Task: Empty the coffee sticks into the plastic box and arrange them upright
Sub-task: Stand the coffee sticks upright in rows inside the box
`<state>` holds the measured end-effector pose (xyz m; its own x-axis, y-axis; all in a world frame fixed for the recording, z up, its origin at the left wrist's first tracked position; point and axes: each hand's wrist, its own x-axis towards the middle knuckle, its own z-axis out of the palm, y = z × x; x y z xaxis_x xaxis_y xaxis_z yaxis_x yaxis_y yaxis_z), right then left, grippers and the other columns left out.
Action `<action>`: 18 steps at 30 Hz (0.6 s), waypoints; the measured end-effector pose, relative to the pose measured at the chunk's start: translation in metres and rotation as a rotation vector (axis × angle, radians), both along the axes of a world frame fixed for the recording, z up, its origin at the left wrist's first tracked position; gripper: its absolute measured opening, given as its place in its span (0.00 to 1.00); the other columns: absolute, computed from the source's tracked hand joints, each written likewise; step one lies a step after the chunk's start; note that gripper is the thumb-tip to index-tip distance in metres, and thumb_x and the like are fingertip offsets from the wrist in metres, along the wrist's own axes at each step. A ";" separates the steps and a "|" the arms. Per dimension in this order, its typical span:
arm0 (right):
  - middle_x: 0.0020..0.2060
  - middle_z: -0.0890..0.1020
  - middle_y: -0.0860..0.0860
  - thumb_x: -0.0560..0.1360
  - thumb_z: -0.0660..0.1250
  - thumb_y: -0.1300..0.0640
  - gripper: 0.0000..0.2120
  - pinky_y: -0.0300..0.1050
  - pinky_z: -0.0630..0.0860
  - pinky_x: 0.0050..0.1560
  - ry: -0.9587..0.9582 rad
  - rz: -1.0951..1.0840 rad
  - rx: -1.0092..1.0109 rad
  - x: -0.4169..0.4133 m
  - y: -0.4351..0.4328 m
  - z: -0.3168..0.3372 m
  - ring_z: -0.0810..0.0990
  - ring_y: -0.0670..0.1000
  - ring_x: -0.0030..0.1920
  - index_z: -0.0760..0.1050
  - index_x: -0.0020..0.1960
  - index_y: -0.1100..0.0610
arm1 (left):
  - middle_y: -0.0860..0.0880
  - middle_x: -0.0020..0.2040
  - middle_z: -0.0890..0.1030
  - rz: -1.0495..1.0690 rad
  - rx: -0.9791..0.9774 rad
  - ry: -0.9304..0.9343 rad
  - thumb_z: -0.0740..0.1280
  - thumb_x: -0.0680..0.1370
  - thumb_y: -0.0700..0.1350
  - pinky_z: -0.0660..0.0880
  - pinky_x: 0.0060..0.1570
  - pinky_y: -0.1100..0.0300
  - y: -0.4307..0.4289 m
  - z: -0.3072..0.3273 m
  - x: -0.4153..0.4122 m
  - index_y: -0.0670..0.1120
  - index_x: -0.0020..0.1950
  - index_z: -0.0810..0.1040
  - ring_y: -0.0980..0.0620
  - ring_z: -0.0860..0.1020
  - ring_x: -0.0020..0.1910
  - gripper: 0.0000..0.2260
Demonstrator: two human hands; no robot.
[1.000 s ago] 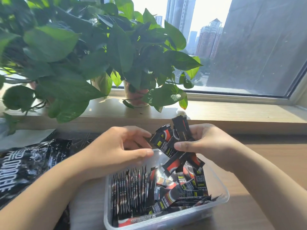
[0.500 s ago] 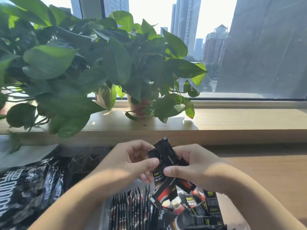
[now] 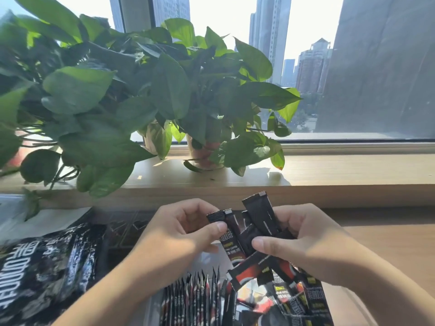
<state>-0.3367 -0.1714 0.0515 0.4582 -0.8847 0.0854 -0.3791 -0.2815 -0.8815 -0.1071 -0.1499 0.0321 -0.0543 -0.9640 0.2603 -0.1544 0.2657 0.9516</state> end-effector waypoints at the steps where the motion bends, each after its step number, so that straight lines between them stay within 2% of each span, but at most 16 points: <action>1: 0.41 0.88 0.55 0.74 0.75 0.51 0.03 0.56 0.78 0.42 -0.013 -0.017 -0.009 -0.001 0.001 -0.001 0.81 0.71 0.44 0.85 0.48 0.46 | 0.40 0.41 0.85 0.019 -0.008 0.019 0.78 0.70 0.45 0.82 0.41 0.56 0.001 0.000 -0.001 0.44 0.44 0.84 0.49 0.83 0.39 0.07; 3: 0.40 0.88 0.55 0.73 0.75 0.49 0.04 0.54 0.80 0.46 -0.017 -0.059 -0.041 -0.002 0.004 -0.001 0.83 0.68 0.45 0.85 0.48 0.46 | 0.38 0.41 0.85 0.067 -0.027 0.068 0.76 0.70 0.43 0.83 0.41 0.55 0.002 -0.001 -0.003 0.41 0.44 0.83 0.47 0.83 0.39 0.07; 5: 0.40 0.88 0.51 0.73 0.74 0.48 0.04 0.55 0.81 0.49 -0.029 -0.103 -0.076 -0.003 0.005 0.001 0.86 0.60 0.43 0.85 0.47 0.46 | 0.40 0.41 0.86 0.096 -0.048 0.128 0.73 0.72 0.38 0.83 0.40 0.58 0.003 0.000 -0.004 0.39 0.43 0.83 0.47 0.84 0.39 0.02; 7: 0.40 0.88 0.48 0.73 0.74 0.49 0.03 0.52 0.81 0.52 -0.042 -0.138 -0.083 -0.003 0.006 0.003 0.87 0.54 0.42 0.85 0.46 0.44 | 0.43 0.39 0.86 0.161 -0.074 0.154 0.72 0.74 0.35 0.82 0.39 0.61 0.003 0.001 -0.003 0.39 0.43 0.83 0.49 0.85 0.38 0.01; 11: 0.39 0.88 0.51 0.71 0.77 0.51 0.03 0.58 0.81 0.57 -0.023 -0.159 -0.051 -0.005 0.005 0.004 0.87 0.56 0.43 0.86 0.45 0.48 | 0.45 0.38 0.86 0.276 -0.135 0.223 0.70 0.76 0.33 0.81 0.36 0.63 0.001 0.005 0.004 0.37 0.44 0.82 0.50 0.83 0.36 0.02; 12: 0.39 0.88 0.51 0.70 0.77 0.53 0.03 0.57 0.81 0.56 -0.013 -0.141 -0.027 -0.004 0.006 0.005 0.87 0.56 0.42 0.86 0.44 0.49 | 0.46 0.37 0.86 0.294 -0.144 0.251 0.70 0.76 0.33 0.80 0.35 0.64 0.000 0.006 0.005 0.37 0.44 0.81 0.50 0.82 0.36 0.02; 14: 0.38 0.88 0.49 0.70 0.78 0.54 0.03 0.50 0.82 0.50 0.029 -0.097 -0.002 -0.003 0.009 0.005 0.87 0.50 0.38 0.86 0.42 0.48 | 0.47 0.36 0.85 0.317 -0.152 0.282 0.69 0.76 0.33 0.80 0.34 0.65 0.000 0.007 0.006 0.37 0.43 0.80 0.52 0.82 0.36 0.03; 16: 0.37 0.87 0.46 0.70 0.78 0.55 0.04 0.41 0.76 0.44 0.075 -0.068 -0.010 -0.001 0.011 0.004 0.83 0.43 0.35 0.86 0.41 0.46 | 0.47 0.36 0.85 0.319 -0.146 0.269 0.70 0.76 0.33 0.81 0.35 0.64 0.000 0.006 0.005 0.38 0.43 0.81 0.51 0.82 0.36 0.03; 18: 0.37 0.88 0.47 0.70 0.78 0.55 0.05 0.39 0.74 0.42 0.086 -0.054 -0.018 -0.001 0.012 0.003 0.83 0.44 0.35 0.87 0.42 0.45 | 0.46 0.36 0.85 0.309 -0.131 0.250 0.70 0.76 0.34 0.81 0.36 0.63 0.001 0.005 0.003 0.38 0.43 0.81 0.50 0.82 0.36 0.02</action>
<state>-0.3379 -0.1591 0.0547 0.4162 -0.9070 0.0640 -0.4686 -0.2743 -0.8397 -0.1044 -0.1486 0.0366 0.3130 -0.8826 0.3507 -0.0145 0.3648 0.9310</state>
